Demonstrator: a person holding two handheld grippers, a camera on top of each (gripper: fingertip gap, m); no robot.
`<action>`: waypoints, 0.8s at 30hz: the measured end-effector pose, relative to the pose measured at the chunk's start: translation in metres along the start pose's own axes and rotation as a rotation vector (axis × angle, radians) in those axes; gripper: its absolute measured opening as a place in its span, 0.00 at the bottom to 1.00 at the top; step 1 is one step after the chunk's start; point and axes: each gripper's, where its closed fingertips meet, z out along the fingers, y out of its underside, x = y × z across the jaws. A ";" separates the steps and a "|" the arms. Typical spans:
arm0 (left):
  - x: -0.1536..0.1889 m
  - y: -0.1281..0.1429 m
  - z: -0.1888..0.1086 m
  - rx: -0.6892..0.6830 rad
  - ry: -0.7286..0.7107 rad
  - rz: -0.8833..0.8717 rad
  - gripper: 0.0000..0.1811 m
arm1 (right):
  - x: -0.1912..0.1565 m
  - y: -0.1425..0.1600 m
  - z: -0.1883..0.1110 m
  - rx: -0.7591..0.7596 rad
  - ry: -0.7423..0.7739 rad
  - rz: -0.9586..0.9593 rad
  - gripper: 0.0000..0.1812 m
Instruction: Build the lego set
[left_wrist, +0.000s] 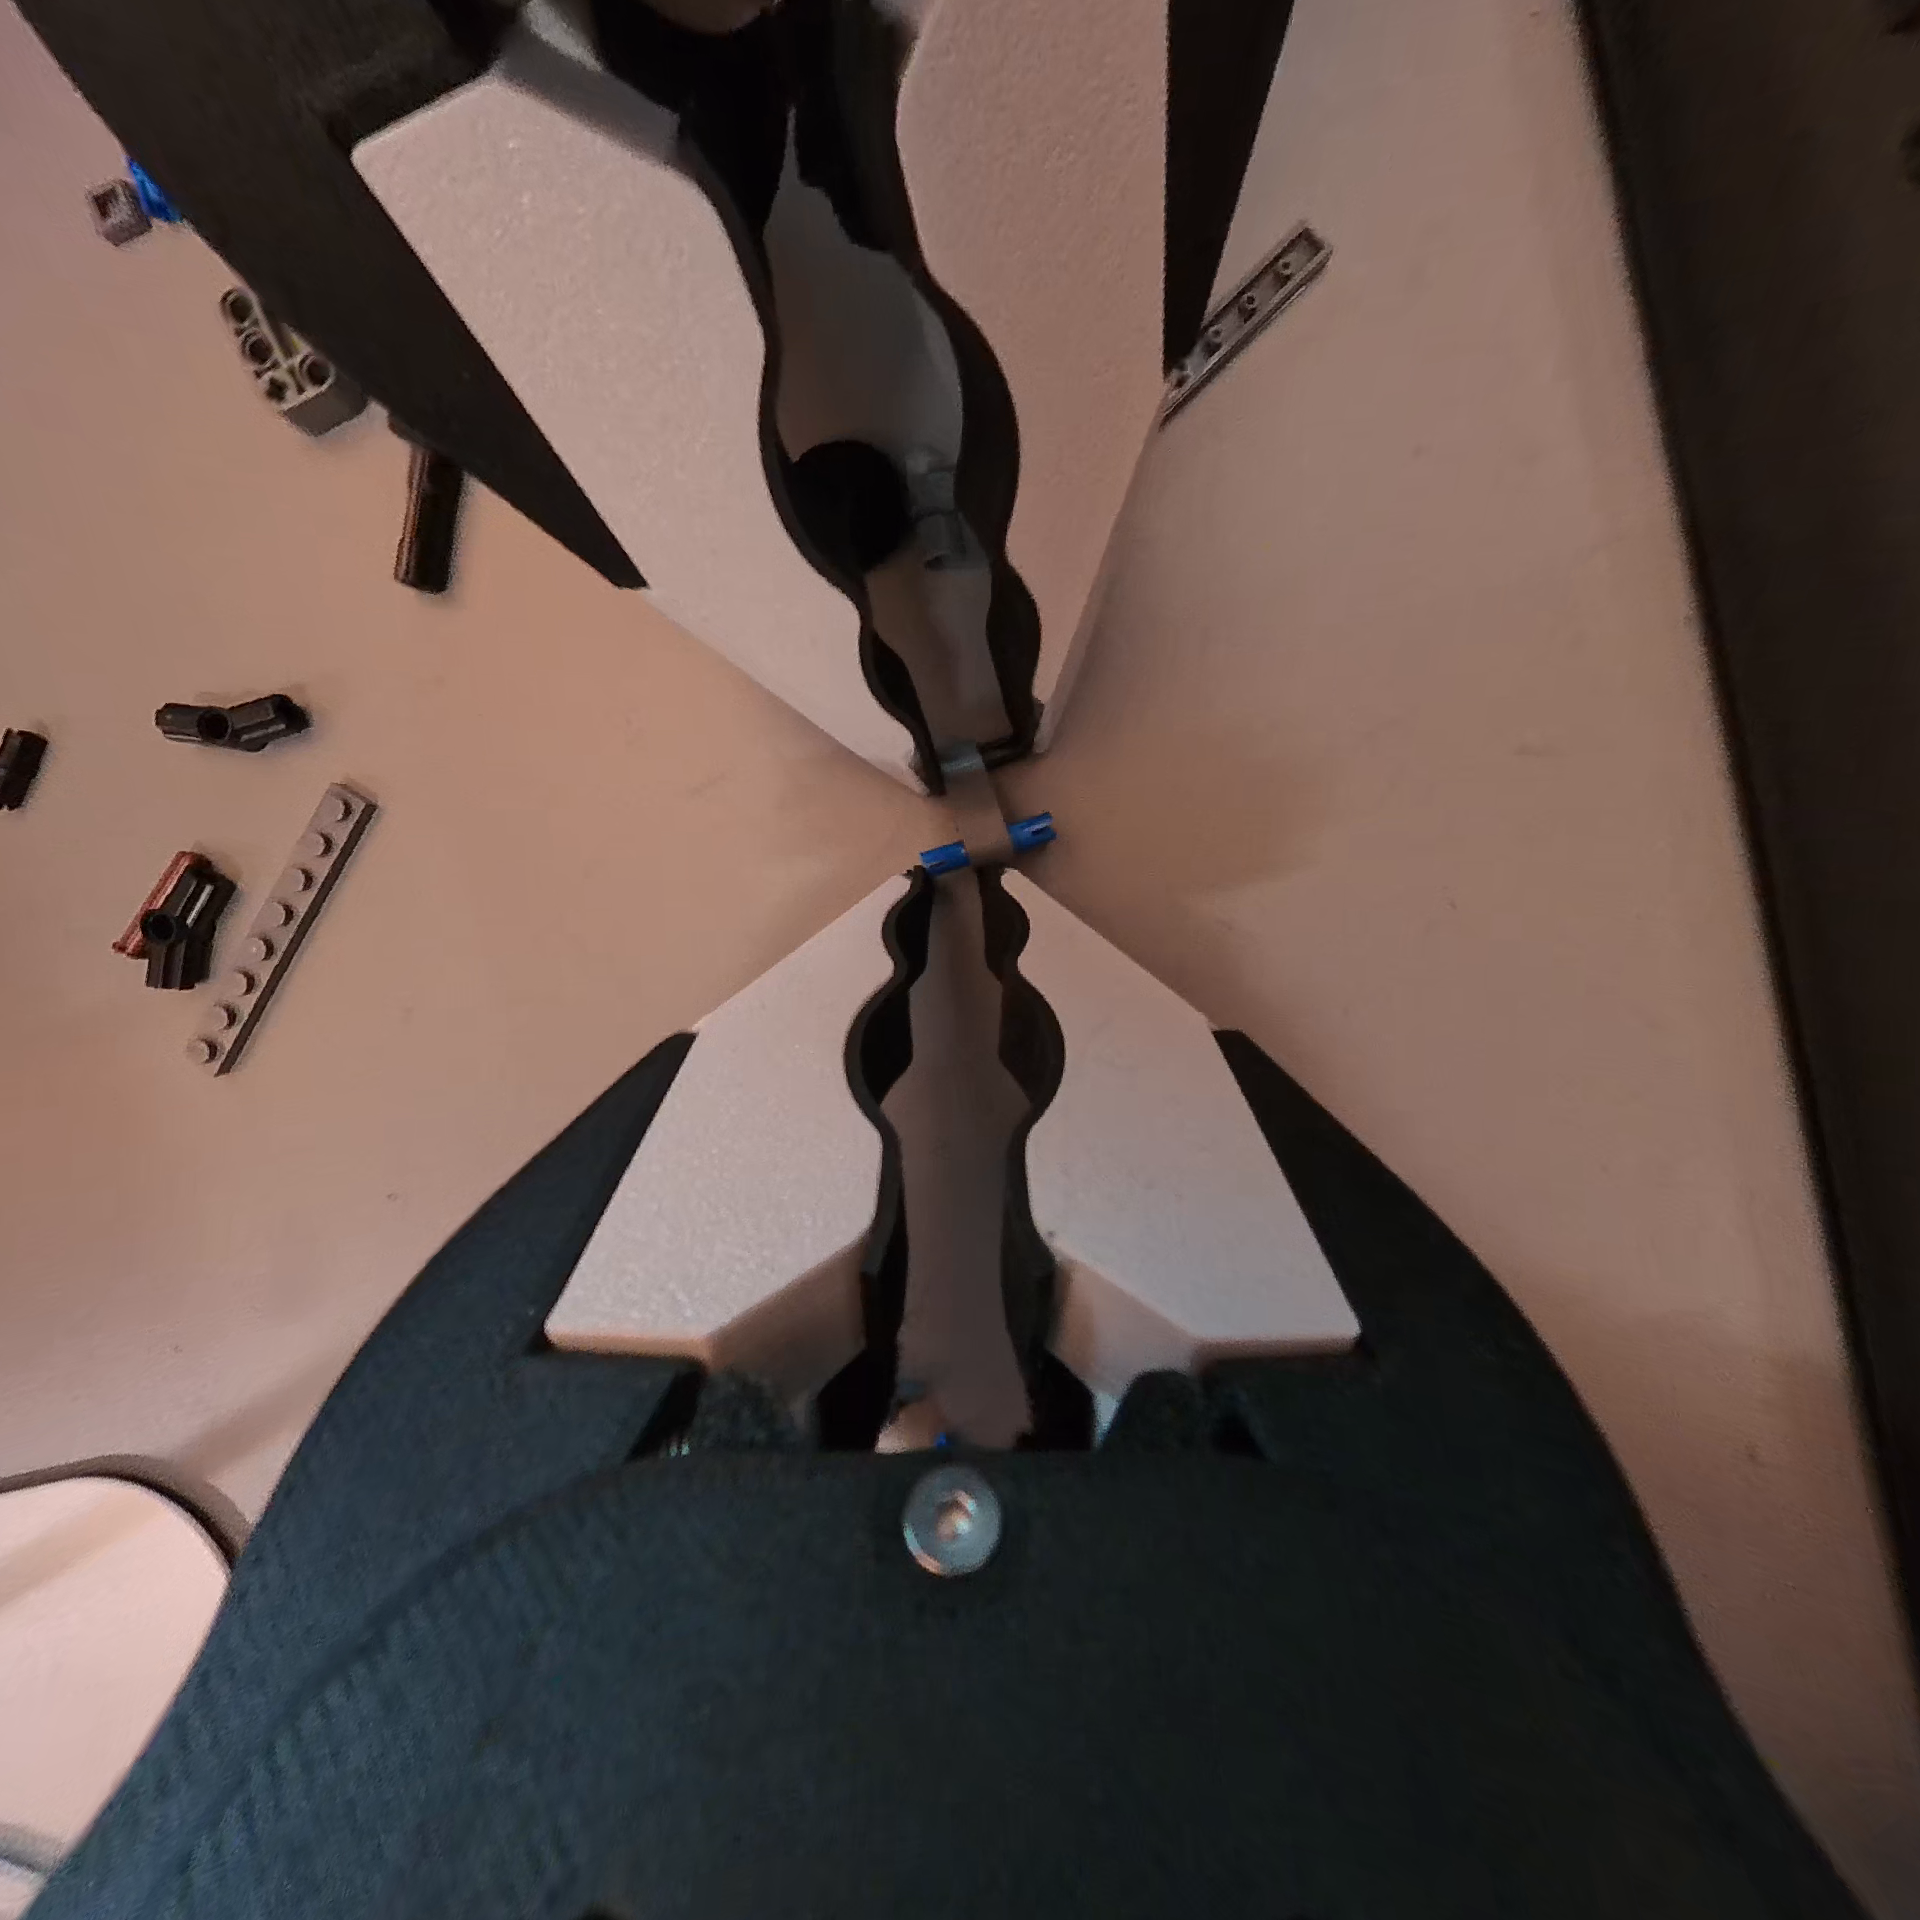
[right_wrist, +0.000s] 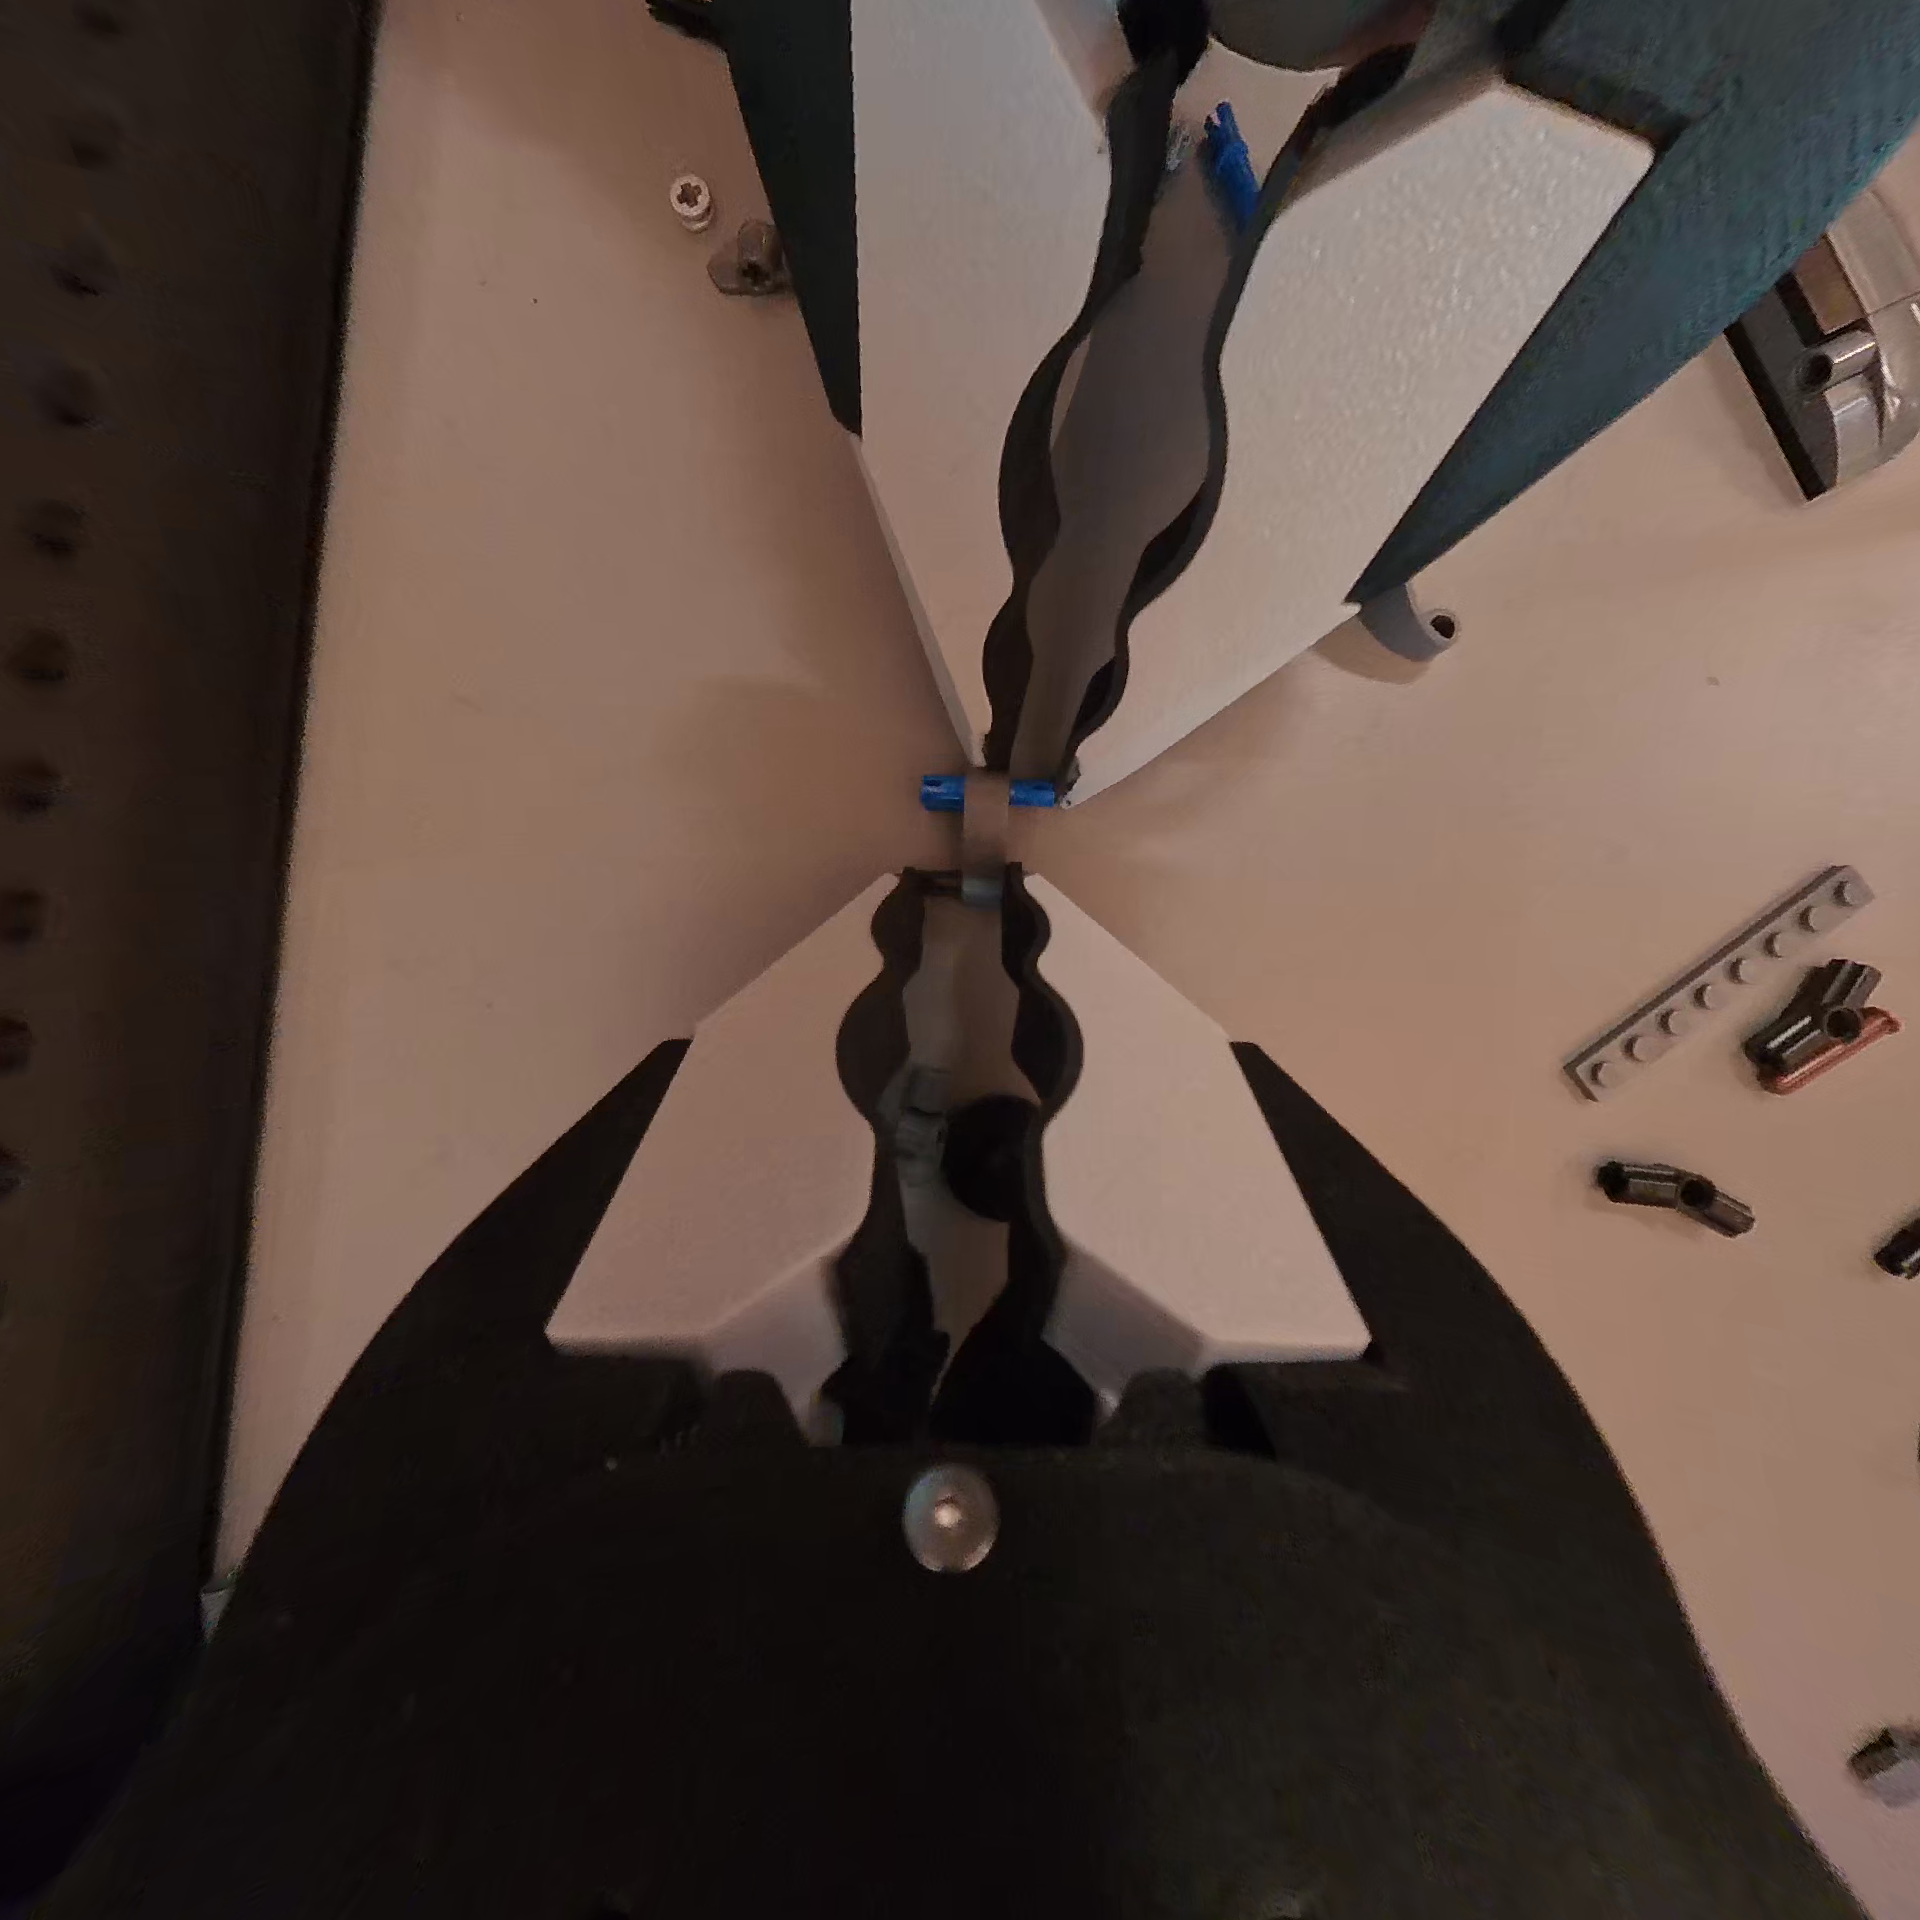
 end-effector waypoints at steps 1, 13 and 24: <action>-0.001 0.001 0.000 -0.003 -0.006 -0.002 0.04 | 0.001 -0.001 0.000 0.004 0.001 0.010 0.08; -0.009 0.009 -0.009 0.005 -0.035 -0.046 0.06 | 0.009 0.002 -0.002 0.023 0.006 0.079 0.09; -0.005 0.007 -0.004 -0.001 -0.014 -0.051 0.08 | 0.010 0.005 -0.004 0.021 0.011 0.078 0.09</action>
